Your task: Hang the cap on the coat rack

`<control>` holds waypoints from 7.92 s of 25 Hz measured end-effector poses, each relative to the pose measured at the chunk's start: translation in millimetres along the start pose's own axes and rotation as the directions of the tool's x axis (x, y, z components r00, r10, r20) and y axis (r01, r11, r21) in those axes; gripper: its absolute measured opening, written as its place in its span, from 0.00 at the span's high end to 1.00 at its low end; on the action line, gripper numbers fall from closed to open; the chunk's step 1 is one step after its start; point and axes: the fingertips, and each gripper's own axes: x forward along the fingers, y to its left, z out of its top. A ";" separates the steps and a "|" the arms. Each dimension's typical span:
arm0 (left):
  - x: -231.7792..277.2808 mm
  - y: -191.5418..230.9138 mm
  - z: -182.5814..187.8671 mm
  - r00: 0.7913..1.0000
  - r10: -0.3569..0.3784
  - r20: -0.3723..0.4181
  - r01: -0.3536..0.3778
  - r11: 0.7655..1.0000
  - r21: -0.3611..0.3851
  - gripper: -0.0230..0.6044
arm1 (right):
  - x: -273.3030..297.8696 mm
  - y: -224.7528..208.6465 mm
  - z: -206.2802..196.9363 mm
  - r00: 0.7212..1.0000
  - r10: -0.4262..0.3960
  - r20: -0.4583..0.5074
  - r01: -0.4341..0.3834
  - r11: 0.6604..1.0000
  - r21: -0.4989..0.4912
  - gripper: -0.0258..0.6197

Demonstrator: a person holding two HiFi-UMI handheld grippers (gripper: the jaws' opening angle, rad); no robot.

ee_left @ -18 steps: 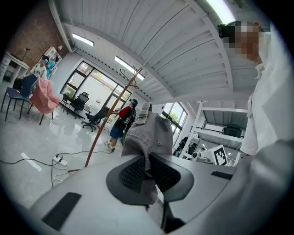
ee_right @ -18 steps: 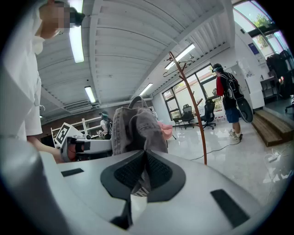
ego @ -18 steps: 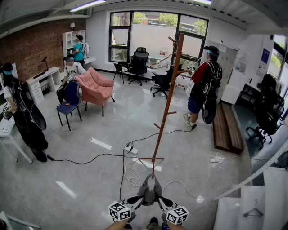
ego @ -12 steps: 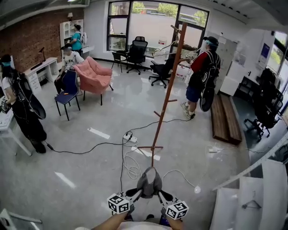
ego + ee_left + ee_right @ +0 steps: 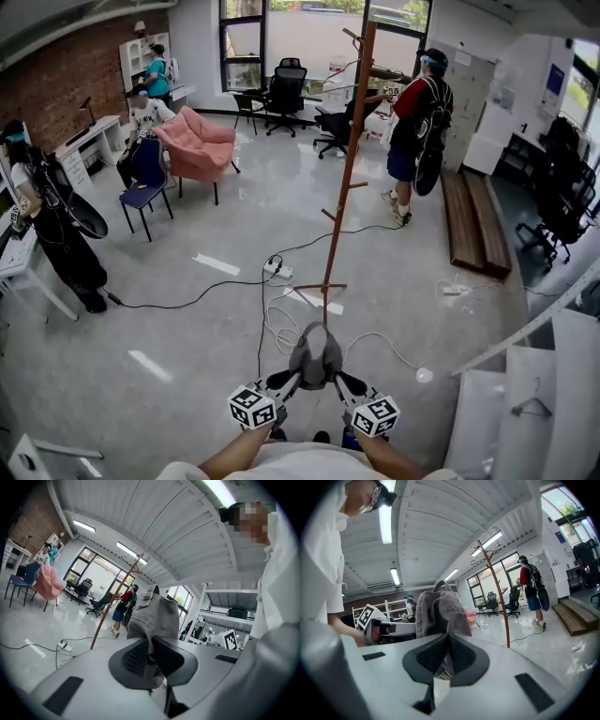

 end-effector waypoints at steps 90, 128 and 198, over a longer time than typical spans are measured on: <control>303.0 380.7 149.1 0.993 -0.096 -0.063 0.094 0.995 -0.030 0.91 | 386.2 -281.7 85.8 0.993 -0.118 -0.021 0.119 0.991 0.054 0.92; 526.8 603.2 79.9 0.900 -0.302 -0.314 0.245 0.947 -0.210 0.91 | 556.5 -461.1 10.7 0.831 -0.494 -0.257 0.525 0.849 0.067 0.92; 458.8 531.3 38.0 0.899 -0.277 -0.341 0.260 0.961 -0.094 0.91 | 507.1 -426.9 -18.6 0.787 -0.568 -0.241 0.599 0.797 0.078 0.91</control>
